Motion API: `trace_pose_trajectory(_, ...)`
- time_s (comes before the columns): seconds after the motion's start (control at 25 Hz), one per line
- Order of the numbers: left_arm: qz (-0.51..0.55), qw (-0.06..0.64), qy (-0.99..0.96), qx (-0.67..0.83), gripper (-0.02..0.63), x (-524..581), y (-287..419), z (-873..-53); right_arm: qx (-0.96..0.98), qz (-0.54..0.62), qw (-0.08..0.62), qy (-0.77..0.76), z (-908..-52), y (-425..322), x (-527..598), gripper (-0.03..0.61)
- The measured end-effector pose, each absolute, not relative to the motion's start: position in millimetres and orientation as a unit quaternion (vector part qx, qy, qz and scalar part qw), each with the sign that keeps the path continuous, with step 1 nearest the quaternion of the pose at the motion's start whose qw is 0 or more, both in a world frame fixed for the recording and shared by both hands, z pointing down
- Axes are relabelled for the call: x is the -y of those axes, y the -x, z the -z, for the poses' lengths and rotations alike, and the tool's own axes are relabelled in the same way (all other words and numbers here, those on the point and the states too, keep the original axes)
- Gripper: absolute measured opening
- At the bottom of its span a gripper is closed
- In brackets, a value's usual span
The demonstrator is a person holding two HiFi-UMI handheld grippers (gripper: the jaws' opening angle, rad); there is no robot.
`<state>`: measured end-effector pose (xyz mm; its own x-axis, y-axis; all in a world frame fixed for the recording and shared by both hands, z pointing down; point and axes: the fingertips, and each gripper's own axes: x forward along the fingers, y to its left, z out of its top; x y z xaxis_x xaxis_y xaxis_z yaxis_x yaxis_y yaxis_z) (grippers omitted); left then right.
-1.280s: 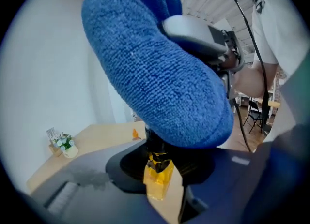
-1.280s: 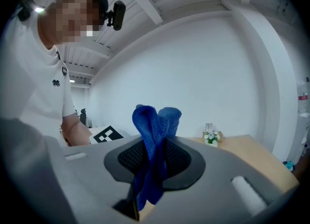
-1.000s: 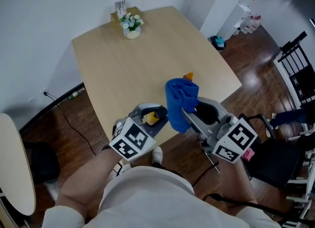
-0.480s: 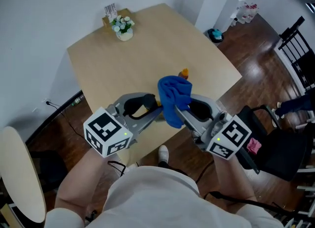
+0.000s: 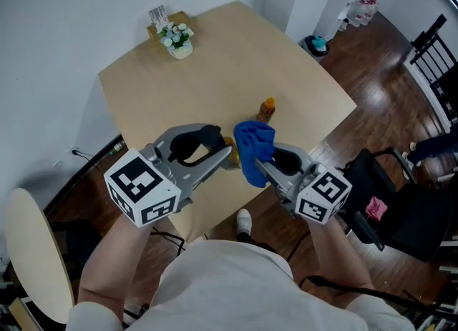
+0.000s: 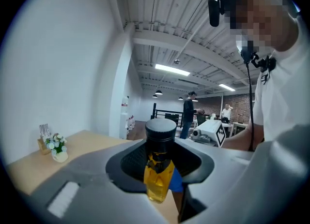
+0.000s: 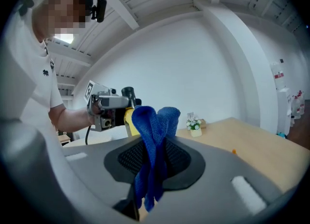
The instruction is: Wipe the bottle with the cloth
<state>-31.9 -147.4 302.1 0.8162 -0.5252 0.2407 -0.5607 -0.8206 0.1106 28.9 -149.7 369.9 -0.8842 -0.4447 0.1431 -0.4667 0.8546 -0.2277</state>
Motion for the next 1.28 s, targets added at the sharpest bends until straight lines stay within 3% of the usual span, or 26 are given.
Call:
trace_pose_trajectory(0.32, -0.105, 0.094, -0.945, 0.297, 0.152, 160, 39, -297, 0.950, -0.162, 0.076, -0.255, -416, -43, 159, 0.091)
trace_pose_trajectory(0.76, -0.129, 0.122, -0.933, 0.314, 0.152, 178, 46, -325, 0.980, -0.059, 0.023, -0.187, -322, -9, 101, 0.091)
trace_pose_trajectory(1.28, -0.101, 0.115, -0.940, 0.305, 0.153, 173, 45, -292, 0.978, -0.085, 0.072, -0.175, -388, 8, 106, 0.091)
